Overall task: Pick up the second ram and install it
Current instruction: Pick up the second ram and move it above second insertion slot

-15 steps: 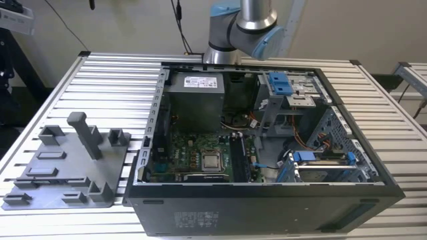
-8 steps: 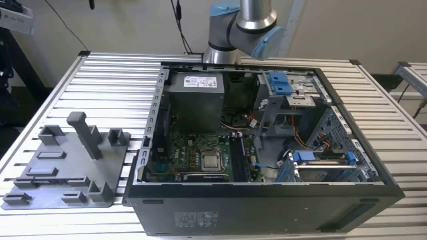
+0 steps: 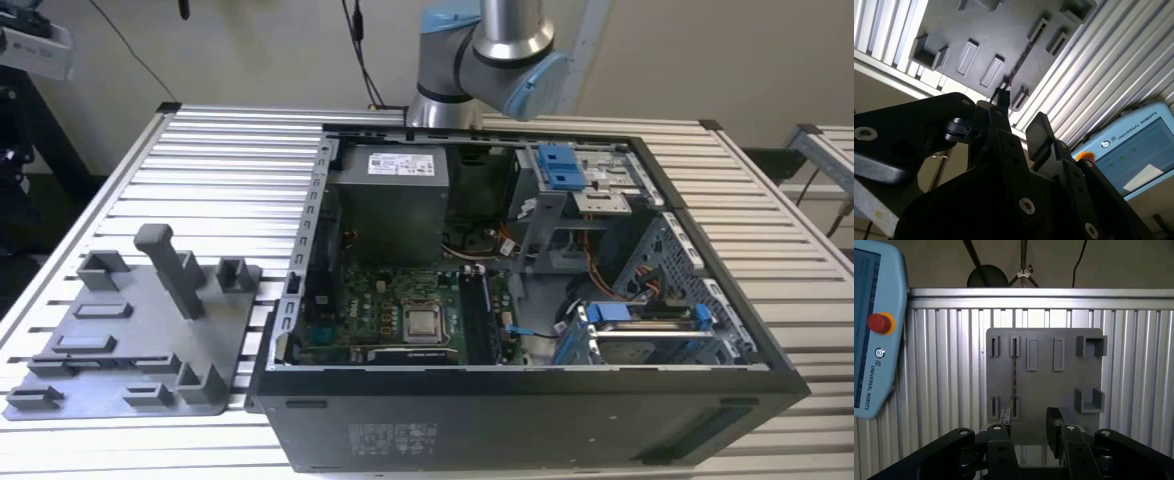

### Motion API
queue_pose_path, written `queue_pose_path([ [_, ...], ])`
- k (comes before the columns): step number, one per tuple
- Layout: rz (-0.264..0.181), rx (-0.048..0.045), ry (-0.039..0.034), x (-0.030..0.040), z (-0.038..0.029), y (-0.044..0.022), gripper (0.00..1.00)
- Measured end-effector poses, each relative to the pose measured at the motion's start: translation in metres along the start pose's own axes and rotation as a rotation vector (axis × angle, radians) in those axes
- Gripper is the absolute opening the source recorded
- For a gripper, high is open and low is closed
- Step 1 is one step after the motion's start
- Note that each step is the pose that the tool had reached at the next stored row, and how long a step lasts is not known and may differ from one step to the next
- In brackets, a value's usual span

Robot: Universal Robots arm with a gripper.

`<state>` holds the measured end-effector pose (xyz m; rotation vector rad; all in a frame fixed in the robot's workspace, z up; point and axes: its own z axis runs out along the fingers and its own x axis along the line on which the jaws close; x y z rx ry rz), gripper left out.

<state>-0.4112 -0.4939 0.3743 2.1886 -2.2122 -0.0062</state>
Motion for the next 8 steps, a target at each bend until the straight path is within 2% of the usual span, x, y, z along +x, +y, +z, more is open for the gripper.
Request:
queue_pose_path([
  [8,0.004,-0.0002,-0.0006,-0.0002,0.0099,-0.0002,0.42],
])
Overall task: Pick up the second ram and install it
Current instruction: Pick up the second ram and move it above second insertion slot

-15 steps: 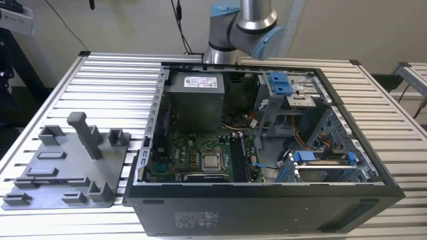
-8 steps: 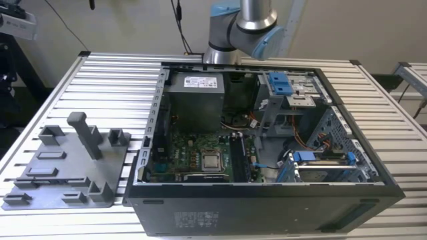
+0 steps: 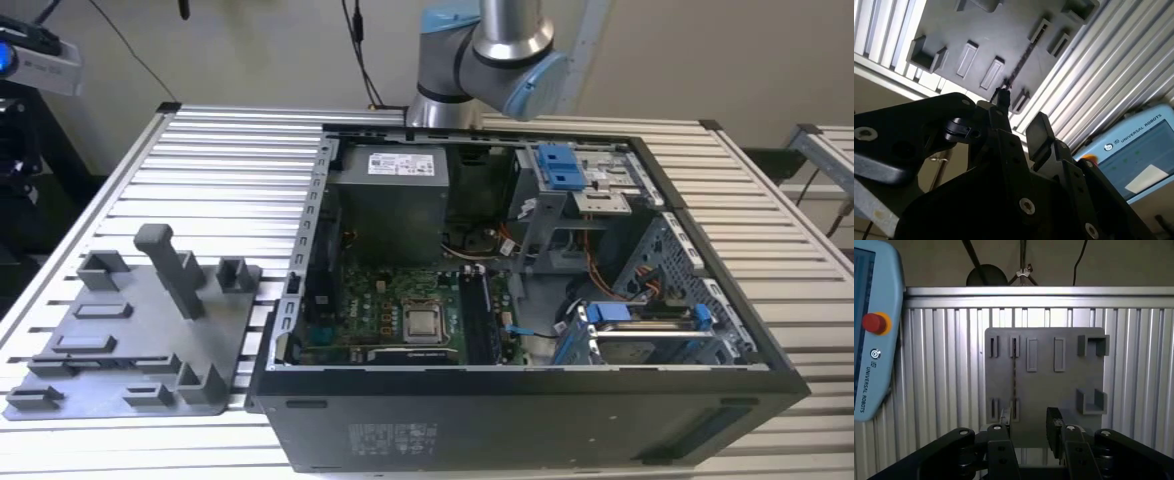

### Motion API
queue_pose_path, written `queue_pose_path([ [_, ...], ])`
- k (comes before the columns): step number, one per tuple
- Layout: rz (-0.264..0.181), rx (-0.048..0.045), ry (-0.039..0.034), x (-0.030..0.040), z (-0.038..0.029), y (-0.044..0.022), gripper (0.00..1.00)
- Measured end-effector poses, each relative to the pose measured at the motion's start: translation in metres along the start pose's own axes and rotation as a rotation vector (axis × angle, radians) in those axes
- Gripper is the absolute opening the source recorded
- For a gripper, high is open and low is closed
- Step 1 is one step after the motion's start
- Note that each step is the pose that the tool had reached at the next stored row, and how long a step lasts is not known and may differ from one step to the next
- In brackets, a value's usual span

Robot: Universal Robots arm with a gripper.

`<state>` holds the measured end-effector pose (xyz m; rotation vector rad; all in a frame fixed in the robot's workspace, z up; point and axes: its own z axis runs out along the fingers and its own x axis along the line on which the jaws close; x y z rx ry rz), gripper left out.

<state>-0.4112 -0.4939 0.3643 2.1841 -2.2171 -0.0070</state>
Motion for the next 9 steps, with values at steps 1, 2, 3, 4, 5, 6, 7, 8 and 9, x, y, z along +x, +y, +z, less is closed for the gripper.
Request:
queue_pose_path([
  [1,0.0,0.0,0.0,0.0,0.0014,0.0,0.42],
  [2,0.001,0.0,-0.0001,0.0,0.0027,0.0,0.42],
  [3,0.001,0.0001,-0.0002,-0.0001,0.004,-0.0001,0.42],
  [4,0.002,0.0001,-0.0002,-0.0001,0.0052,-0.0001,0.42],
  [5,0.002,0.0,-0.0002,-0.0001,0.0062,-0.0001,0.42],
  [6,0.003,0.0001,-0.0003,-0.0001,0.0073,-0.0002,0.42],
  [7,0.003,0.0001,-0.0002,-0.0001,0.0083,-0.0002,0.42],
  [8,0.003,0.0002,-0.0008,-0.0002,0.0093,-0.0002,0.42],
  [9,0.004,0.0007,-0.0025,-0.0002,0.01,-0.0002,0.42],
])
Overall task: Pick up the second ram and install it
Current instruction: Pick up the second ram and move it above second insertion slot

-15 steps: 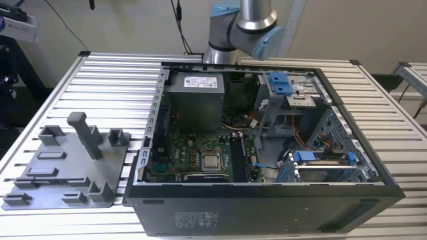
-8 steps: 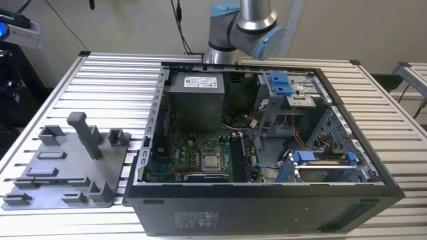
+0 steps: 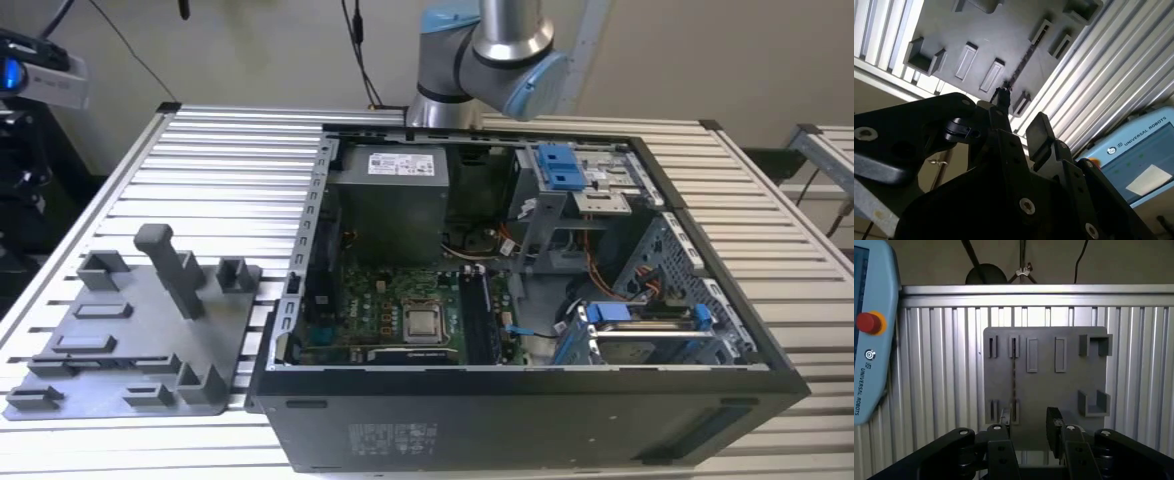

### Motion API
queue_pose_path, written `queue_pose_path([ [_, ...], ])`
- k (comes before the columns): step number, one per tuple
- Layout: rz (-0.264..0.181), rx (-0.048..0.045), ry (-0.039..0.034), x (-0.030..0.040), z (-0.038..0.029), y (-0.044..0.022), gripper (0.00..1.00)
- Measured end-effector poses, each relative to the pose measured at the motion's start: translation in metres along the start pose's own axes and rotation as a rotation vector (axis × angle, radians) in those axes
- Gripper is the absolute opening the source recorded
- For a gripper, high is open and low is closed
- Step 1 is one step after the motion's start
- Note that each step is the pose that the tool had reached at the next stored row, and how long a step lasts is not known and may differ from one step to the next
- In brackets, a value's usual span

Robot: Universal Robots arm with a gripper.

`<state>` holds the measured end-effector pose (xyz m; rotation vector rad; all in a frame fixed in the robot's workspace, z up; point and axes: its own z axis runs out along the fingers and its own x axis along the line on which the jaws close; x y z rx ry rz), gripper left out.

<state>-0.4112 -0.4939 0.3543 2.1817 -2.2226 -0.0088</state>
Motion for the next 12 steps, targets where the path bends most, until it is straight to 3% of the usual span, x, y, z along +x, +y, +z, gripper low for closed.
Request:
queue_pose_path([
  [3,0.0,0.0024,-0.0132,0.0005,0.0017,-0.0001,0.42],
  [12,0.002,0.0024,-0.0138,0.0012,0.0097,0.0,0.42],
])
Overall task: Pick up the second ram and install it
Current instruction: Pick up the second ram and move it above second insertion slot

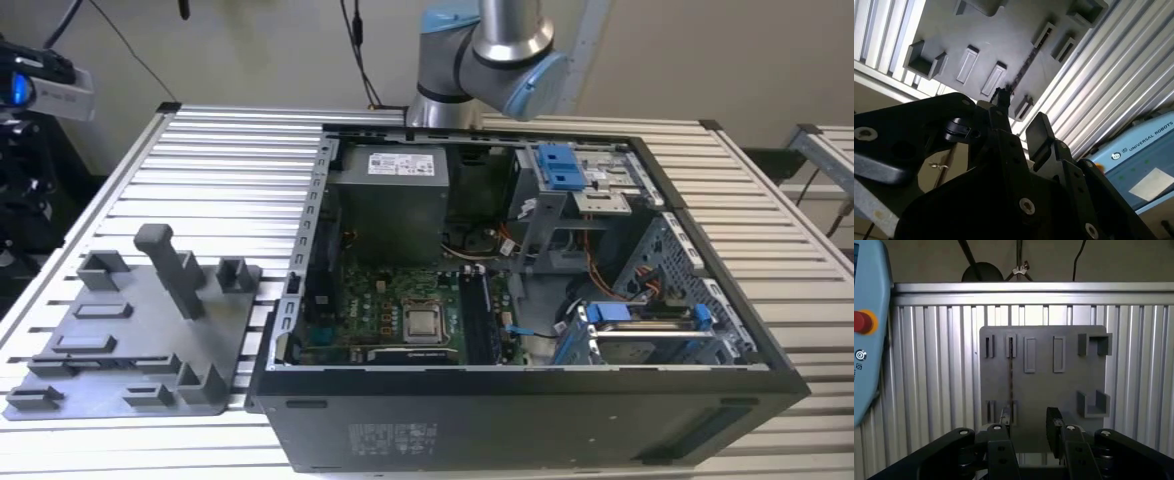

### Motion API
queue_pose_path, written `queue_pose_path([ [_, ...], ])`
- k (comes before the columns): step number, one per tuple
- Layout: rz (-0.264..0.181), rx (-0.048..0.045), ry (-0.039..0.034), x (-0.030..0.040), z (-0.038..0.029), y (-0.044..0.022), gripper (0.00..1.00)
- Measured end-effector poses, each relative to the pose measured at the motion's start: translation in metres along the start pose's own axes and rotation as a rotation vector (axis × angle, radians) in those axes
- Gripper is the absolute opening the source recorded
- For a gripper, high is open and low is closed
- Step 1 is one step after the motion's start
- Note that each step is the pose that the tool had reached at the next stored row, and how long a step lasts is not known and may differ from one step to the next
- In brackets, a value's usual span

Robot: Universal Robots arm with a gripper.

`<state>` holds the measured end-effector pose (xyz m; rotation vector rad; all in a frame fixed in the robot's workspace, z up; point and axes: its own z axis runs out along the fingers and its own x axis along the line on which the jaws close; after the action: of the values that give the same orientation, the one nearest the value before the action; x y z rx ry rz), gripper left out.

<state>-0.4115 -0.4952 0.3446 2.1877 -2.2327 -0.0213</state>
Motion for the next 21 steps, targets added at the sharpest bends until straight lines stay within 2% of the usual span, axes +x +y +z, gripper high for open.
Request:
queue_pose_path([
  [7,0.0,0.0008,-0.0001,0.0,0.0104,0.0014,0.42],
  [21,0.0,0.0081,-0.0002,0.0,0.0277,0.0045,0.42],
])
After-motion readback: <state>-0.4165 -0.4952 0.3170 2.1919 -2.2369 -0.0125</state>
